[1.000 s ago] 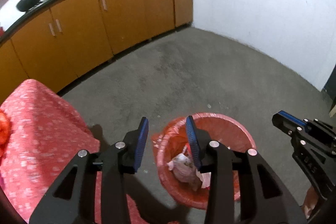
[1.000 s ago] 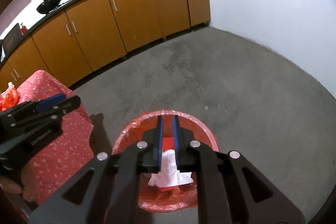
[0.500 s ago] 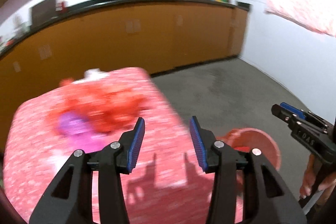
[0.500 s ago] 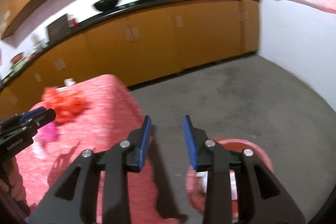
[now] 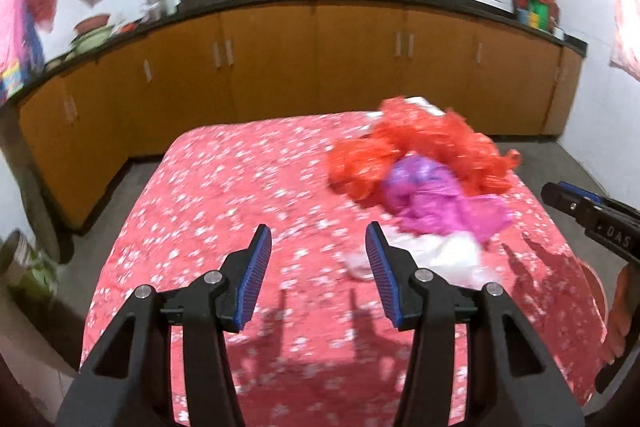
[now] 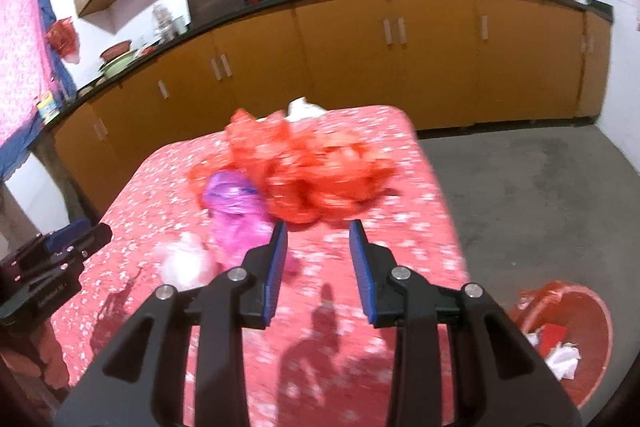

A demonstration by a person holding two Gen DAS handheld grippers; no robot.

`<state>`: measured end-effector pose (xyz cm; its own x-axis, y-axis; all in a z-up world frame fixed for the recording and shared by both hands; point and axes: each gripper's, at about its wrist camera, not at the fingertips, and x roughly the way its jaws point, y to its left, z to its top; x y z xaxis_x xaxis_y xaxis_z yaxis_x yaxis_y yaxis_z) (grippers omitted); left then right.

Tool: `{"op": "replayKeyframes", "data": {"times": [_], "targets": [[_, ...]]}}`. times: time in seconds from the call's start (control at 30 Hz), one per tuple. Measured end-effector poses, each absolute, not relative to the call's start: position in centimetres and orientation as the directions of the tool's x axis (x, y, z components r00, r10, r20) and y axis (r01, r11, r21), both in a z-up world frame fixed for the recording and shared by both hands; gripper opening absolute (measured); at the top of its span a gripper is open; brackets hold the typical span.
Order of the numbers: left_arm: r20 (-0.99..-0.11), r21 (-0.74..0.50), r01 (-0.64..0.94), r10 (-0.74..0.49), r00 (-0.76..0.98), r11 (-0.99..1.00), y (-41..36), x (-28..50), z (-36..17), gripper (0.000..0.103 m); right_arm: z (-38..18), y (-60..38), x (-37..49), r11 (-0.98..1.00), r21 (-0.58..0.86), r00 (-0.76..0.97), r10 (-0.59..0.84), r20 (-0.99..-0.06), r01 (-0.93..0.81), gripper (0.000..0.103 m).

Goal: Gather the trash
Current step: 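Move both grippers back to the bags on the table, then grasp the purple bag with the right gripper while the left grasps the clear bag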

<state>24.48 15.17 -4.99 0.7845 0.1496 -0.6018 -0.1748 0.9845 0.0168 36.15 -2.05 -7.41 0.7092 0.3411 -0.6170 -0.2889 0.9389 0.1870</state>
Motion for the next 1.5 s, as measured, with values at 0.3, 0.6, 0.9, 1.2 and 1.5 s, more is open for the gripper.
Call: {"op": "replayKeyframes", "data": {"times": [0.3,0.6,0.9,1.2,1.5], "targets": [[-0.607,-0.017,-0.17,0.125,0.784,0.985,16.8,24.0,-5.5,0.05,-9.5,2.6,38.1,0.937,0.131,0.659,0.323,-0.679,-0.325,0.042],[-0.618,-0.049,-0.094,0.044,0.785,0.994,15.3,25.2,-5.8,0.057,-9.5,0.8,36.0,0.922,0.146,0.644,0.357,-0.676,-0.358,0.007],[-0.663,-0.032,0.037,-0.049,0.747,0.999,13.5,28.1,-7.4,0.057,-8.9,-3.3,34.8,0.936,0.162,0.659,0.337,-0.673,-0.314,0.007],[-0.696,0.033,0.15,-0.085,0.713,0.988,13.9,28.6,-8.8,0.052,-9.2,-3.7,34.6,0.937,0.161,0.656,0.332,-0.677,-0.309,0.007],[-0.73,-0.035,0.154,-0.13,0.671,0.987,14.2,29.6,-10.1,0.021,-9.5,-3.3,34.6,0.939,0.159,0.649,0.327,-0.687,-0.305,0.007]]}}
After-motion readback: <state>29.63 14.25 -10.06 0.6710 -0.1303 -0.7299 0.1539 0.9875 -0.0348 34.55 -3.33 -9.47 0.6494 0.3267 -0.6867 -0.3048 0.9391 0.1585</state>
